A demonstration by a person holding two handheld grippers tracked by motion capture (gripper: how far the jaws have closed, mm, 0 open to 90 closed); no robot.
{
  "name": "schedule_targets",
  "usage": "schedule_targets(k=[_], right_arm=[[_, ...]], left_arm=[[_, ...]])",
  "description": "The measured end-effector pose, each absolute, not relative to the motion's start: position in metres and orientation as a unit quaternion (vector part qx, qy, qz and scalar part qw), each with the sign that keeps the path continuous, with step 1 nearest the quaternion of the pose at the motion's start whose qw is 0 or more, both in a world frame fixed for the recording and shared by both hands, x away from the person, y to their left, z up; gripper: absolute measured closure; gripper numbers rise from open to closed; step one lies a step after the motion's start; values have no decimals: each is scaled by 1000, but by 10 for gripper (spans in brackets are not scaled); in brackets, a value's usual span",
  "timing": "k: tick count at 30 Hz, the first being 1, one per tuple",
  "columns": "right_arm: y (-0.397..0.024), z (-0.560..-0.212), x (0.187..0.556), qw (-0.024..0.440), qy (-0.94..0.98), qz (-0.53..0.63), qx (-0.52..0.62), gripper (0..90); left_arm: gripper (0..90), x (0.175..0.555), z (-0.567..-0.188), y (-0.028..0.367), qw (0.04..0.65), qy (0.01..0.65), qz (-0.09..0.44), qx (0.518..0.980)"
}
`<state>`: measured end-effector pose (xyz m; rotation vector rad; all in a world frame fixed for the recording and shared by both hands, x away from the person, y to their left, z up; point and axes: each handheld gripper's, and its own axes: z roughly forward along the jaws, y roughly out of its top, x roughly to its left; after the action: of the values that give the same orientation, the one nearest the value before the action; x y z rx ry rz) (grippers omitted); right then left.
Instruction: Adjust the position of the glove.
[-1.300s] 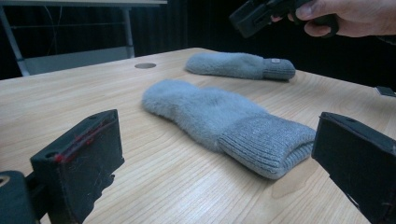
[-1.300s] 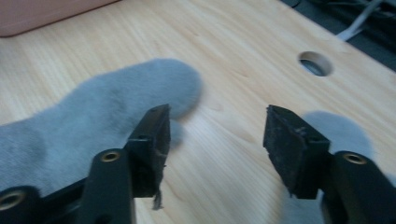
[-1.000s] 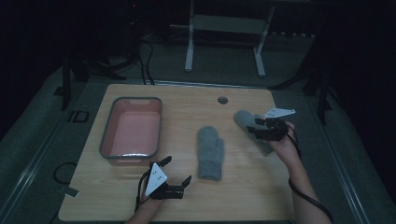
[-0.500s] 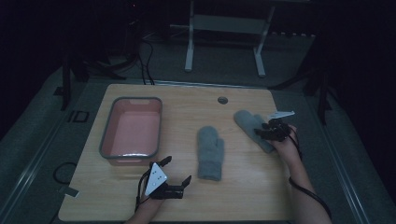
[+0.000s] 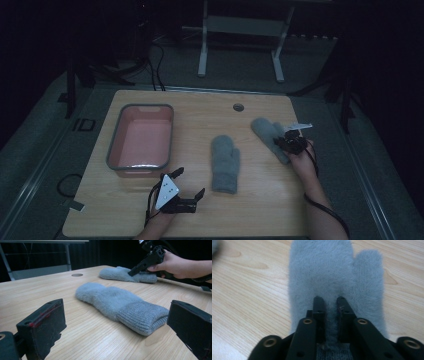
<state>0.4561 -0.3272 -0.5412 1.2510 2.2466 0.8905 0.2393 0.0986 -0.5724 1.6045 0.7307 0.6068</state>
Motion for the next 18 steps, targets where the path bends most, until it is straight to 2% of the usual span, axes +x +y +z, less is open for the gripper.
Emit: schedule_targets(k=[13,18], right_arm=[[-313,-502,415,255,752,348,498,845],[-312,-485,389,297,714,356,525,844]], left_arm=[[22,239,-572,99,596,315,262,691],[22,239,-572,99,596,316,262,690]])
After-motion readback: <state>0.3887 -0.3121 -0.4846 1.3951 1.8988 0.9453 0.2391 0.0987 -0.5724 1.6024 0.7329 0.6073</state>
